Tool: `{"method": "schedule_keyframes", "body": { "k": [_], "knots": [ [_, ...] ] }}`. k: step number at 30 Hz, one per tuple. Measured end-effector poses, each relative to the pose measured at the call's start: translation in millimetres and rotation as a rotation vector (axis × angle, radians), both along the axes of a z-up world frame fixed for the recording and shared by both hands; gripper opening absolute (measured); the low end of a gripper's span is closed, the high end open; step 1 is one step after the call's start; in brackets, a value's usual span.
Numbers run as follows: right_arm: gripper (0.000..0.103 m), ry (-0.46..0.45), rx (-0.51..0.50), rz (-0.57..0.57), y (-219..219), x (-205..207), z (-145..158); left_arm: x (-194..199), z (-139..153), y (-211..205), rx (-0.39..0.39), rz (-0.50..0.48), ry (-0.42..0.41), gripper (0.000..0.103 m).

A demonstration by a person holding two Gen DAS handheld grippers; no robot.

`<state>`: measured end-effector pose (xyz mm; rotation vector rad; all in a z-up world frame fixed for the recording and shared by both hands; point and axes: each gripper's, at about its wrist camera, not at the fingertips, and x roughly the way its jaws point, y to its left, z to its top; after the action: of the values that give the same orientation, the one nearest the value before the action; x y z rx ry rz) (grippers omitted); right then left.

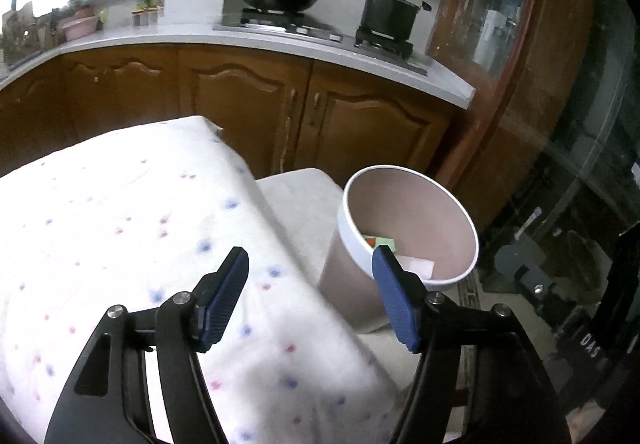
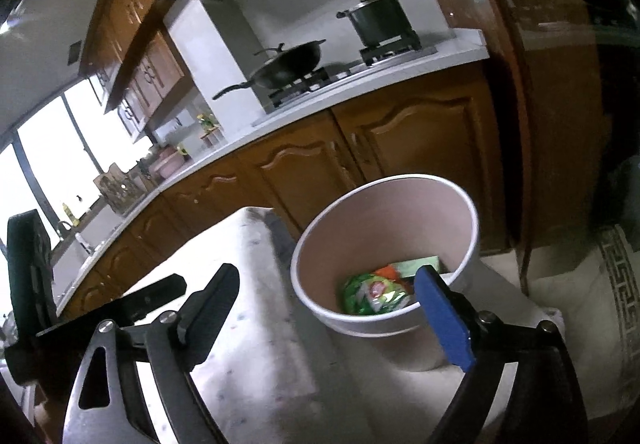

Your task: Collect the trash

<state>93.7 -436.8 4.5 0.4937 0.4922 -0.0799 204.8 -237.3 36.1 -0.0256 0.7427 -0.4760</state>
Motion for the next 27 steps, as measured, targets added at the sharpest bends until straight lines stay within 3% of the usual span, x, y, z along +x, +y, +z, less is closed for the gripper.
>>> {"method": "schedule_keyframes", "body": {
  "k": [7, 17, 27],
  "knots": [
    [0.1, -0.035, 0.009, 0.03, 29, -12, 8, -21, 1, 35, -0.009, 0.042, -0.02, 0.075],
    [0.1, -0.044, -0.002, 0.048, 56, -28, 12, -48, 0, 72, -0.03, 0.084, -0.032, 0.079],
    [0.101, -0.068, -0.043, 0.04, 82, -60, 9, -92, -7, 117, -0.074, 0.14, -0.082, 0.095]
  ]
}}
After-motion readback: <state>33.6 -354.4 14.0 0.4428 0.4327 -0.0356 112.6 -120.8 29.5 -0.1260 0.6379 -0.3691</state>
